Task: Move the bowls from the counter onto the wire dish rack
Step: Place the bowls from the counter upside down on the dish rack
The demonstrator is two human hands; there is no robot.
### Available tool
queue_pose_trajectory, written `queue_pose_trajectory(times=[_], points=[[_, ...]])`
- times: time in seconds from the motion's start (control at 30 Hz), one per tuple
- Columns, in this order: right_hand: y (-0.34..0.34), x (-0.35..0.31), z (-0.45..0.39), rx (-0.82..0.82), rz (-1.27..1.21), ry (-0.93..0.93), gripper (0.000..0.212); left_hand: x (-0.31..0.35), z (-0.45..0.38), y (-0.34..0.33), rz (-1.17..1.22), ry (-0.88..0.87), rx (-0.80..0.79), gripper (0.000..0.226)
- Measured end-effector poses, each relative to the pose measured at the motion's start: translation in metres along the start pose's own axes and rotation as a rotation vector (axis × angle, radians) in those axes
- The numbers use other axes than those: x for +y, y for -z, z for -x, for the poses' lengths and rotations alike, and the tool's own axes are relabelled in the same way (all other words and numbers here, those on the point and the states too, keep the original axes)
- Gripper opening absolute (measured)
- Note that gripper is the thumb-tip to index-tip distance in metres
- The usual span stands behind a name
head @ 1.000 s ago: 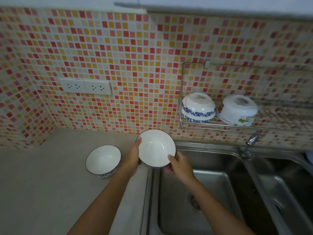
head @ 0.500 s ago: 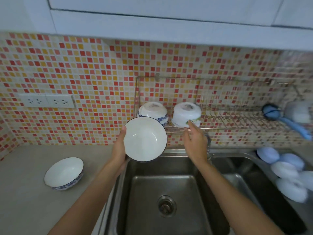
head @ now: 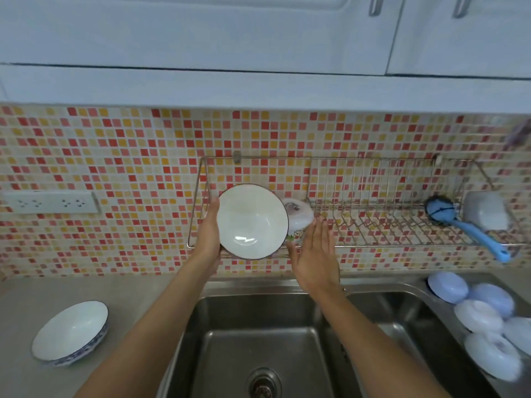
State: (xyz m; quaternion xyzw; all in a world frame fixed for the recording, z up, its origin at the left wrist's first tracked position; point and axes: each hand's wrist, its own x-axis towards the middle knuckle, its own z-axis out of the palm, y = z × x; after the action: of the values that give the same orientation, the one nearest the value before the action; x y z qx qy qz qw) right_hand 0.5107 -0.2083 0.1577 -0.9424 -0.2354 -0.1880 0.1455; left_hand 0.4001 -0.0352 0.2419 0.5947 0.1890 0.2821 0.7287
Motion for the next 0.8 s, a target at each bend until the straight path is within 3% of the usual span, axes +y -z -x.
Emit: queue_pose_trajectory(times=[0.1,0.33,0.53,0.8], points=[[-0.003,0.002,-0.001,0.023,0.024,0.019,0.083,0.013,-0.028,-0.023,-0.081,-0.072,0.014,0.051],[-0.011,0.003,-0.003,0.081,0.024,0.009,0.080,0.038,-0.069,-0.075,-0.309,-0.421,-0.031,0.055],[-0.012,0.002,-0.003,0.097,0.028,0.004,0.079,0.022,-0.090,-0.097,-0.836,-0.780,-0.023,0.059],[-0.011,0.002,-0.003,0.104,0.013,0.003,0.081,-0.014,-0.095,-0.089,-1.248,-1.168,-0.122,0.067]])
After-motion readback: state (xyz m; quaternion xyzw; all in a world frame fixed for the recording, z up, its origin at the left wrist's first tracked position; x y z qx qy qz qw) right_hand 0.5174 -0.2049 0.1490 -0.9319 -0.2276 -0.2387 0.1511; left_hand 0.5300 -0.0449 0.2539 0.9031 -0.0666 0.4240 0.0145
